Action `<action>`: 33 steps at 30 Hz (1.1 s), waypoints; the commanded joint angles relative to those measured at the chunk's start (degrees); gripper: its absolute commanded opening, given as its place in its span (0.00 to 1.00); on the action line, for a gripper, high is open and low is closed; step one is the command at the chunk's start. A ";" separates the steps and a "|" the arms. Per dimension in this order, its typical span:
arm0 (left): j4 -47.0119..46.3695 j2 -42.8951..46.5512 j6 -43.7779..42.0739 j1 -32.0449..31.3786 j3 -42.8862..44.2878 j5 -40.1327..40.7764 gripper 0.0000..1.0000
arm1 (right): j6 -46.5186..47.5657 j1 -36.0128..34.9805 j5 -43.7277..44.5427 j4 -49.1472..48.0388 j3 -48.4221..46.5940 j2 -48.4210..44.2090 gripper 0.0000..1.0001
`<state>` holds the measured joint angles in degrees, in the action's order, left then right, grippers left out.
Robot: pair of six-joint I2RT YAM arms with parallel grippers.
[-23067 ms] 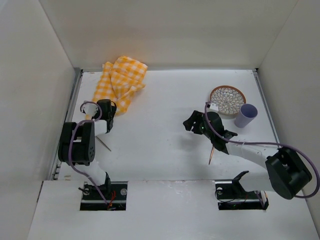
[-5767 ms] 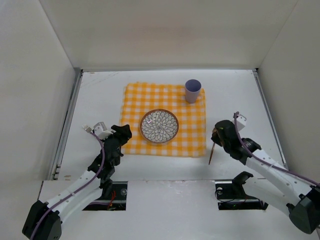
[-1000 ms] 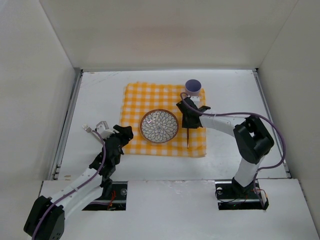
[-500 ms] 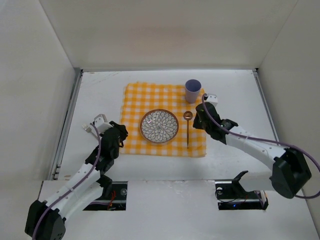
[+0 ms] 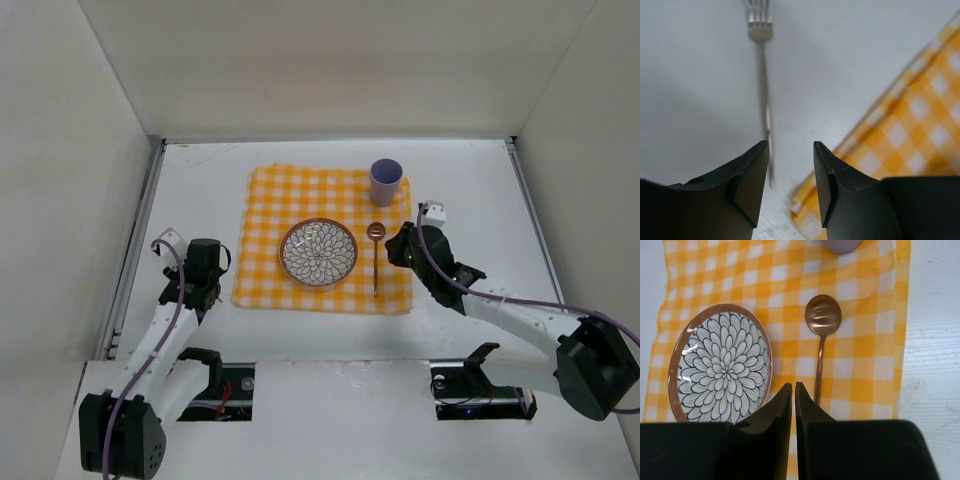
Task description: Set the dinner table for one person
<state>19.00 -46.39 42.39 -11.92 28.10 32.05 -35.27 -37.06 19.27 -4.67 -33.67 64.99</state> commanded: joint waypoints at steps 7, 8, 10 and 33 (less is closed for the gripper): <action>-2.57 -13.63 -1.18 10.83 2.14 -5.77 0.42 | -0.77 -1.30 -0.90 -6.94 -2.10 6.90 0.12; -2.92 -14.07 -0.91 10.83 2.14 -5.69 0.42 | -0.77 -1.30 -0.90 -6.85 -2.19 6.99 0.12; -4.67 -14.86 -0.56 11.88 1.61 -5.42 0.42 | -0.68 -1.30 -0.90 -7.02 -1.93 6.55 0.12; -16.72 -23.14 4.10 12.23 -2.69 -3.93 0.05 | -0.94 2.82 -0.81 -6.41 0.36 3.57 0.37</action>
<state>3.64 -71.68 45.63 0.12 27.33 27.55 -35.83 -36.10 18.02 -8.56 -33.67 71.61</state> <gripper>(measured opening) 0.078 0.365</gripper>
